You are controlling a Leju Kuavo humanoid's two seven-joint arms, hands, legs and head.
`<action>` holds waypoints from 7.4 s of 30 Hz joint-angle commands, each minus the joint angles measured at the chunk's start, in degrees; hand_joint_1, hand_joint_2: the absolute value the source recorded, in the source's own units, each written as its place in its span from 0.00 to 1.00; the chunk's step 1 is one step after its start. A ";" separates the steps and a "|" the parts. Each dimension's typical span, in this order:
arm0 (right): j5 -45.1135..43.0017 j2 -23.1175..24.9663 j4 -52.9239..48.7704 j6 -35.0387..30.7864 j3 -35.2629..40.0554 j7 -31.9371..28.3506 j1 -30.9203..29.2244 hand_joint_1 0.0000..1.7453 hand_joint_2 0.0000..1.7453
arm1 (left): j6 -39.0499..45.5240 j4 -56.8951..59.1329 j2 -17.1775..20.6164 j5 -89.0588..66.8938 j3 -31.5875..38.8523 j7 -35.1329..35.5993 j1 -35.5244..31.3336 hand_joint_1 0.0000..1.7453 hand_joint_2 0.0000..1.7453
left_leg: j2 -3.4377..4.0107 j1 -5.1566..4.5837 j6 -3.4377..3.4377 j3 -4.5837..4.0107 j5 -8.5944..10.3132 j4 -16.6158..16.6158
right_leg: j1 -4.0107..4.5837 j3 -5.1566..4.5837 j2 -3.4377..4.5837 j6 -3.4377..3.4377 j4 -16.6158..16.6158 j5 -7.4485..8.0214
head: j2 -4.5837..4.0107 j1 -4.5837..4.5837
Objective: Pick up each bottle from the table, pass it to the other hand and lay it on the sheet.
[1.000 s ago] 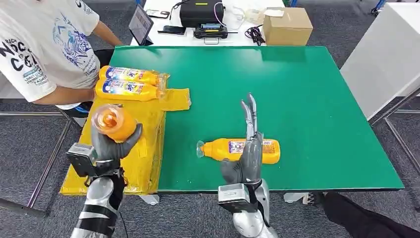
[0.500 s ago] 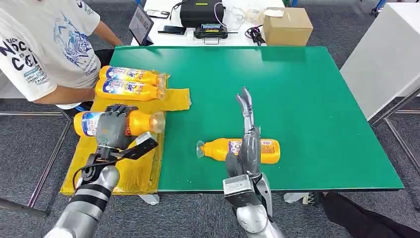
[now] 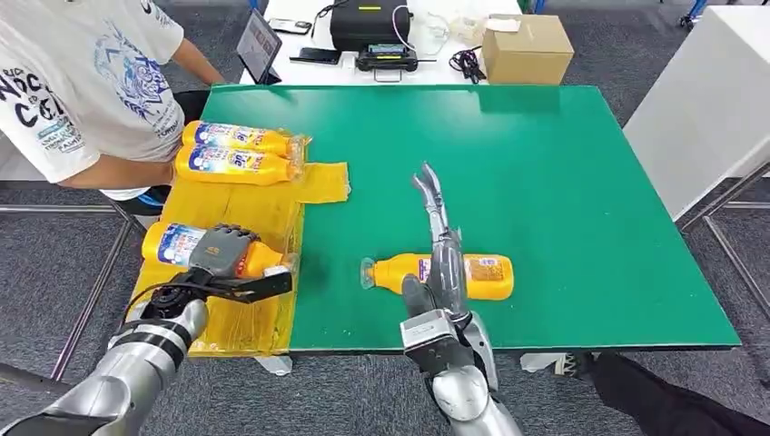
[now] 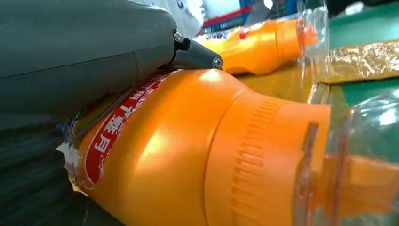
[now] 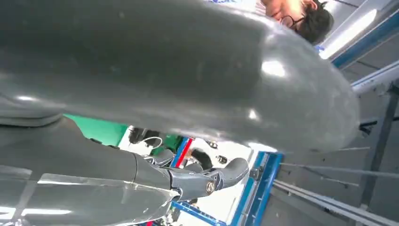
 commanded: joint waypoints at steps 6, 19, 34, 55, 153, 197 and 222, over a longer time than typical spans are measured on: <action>0.15 -0.32 7.29 1.74 -0.11 0.51 -3.12 0.00 0.00 | -9.22 7.51 0.39 9.60 5.35 -4.51 0.65 0.00 1.00 | 0.22 0.05 -0.07 0.47 -0.06 -0.09 | 0.05 0.40 0.19 -0.09 -0.09 -0.01 | 0.00 0.00; -1.39 0.10 12.37 3.63 0.12 0.32 -5.56 0.00 0.00 | -25.32 8.99 1.77 21.51 8.88 -10.82 2.59 0.00 0.00 | 0.13 -0.02 -0.06 0.69 -0.04 -0.14 | -0.01 0.66 0.17 -0.09 -0.09 0.00 | 0.00 0.00; -2.11 0.33 15.78 3.24 1.25 -0.88 -6.56 0.00 0.00 | -37.17 1.84 -0.40 44.10 15.89 -24.67 7.84 0.00 0.00 | 0.12 -0.04 -0.06 1.22 -0.05 -0.21 | -0.04 1.20 0.20 -0.09 -0.13 -0.01 | 0.00 -0.02; 19.49 -12.63 32.81 13.95 2.65 24.11 -17.68 0.00 1.00 | 1.22 -38.57 -10.32 63.82 14.62 -29.09 20.18 0.00 1.00 | -0.08 0.00 -0.01 0.31 0.00 0.00 | 0.01 0.36 -0.13 -0.03 -0.06 -0.01 | 0.00 0.02; 3.27 -4.05 0.22 -12.37 -20.41 0.56 2.20 1.00 1.00 | -26.94 -33.63 -13.15 91.23 2.46 -14.44 22.19 0.00 1.00 | 0.02 -0.01 -0.06 0.07 -0.08 0.01 | 0.02 0.04 0.00 -0.06 -0.05 -0.02 | 0.00 -0.04; 3.67 7.06 50.79 -0.71 10.44 -2.25 -9.89 1.00 1.00 | -35.03 -30.76 -12.87 100.26 -8.36 -9.70 22.68 0.53 1.00 | 0.02 0.08 -0.09 0.11 -0.11 -0.02 | 0.09 0.09 0.00 -0.11 -0.07 -0.08 | 0.00 -0.02; 2.46 4.75 42.35 -2.34 5.34 0.98 -8.00 0.00 0.00 | -28.72 -39.90 -13.54 99.27 -2.07 -14.18 24.73 1.00 1.00 | -0.07 0.05 -0.06 -0.05 -0.05 0.00 | 0.06 -0.08 -0.10 -0.07 -0.05 -0.05 | 0.00 0.00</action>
